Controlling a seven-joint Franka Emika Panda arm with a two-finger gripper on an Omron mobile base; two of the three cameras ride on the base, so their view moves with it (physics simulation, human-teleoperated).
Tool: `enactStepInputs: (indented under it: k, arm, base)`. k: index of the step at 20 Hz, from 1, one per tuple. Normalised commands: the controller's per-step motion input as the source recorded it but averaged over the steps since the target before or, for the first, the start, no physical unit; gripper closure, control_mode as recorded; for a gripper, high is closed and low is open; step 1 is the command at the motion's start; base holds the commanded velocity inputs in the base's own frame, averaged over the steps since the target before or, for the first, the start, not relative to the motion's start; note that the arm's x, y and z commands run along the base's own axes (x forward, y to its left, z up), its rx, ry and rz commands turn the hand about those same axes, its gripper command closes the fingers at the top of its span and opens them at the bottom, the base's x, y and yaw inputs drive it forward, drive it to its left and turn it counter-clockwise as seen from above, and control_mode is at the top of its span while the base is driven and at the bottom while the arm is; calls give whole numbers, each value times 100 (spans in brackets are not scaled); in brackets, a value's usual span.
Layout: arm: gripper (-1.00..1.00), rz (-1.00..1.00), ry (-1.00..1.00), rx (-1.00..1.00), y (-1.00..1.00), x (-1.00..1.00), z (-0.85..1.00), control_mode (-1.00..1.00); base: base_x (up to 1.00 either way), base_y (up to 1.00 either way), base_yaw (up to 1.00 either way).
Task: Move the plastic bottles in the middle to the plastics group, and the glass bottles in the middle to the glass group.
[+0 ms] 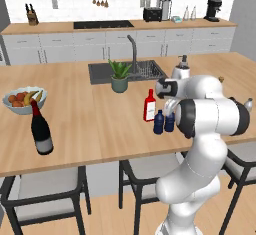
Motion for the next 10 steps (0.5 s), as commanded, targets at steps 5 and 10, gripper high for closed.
enactStepInputs:
  k: [5, 10]
  arm:
    - [-100, 1, 0, 0, 0, 0, -18, -100]
    - [-100, 1, 0, 0, 0, 0, -14, -100]
  base:
    - [0, 0, 0]
    - [0, 0, 0]
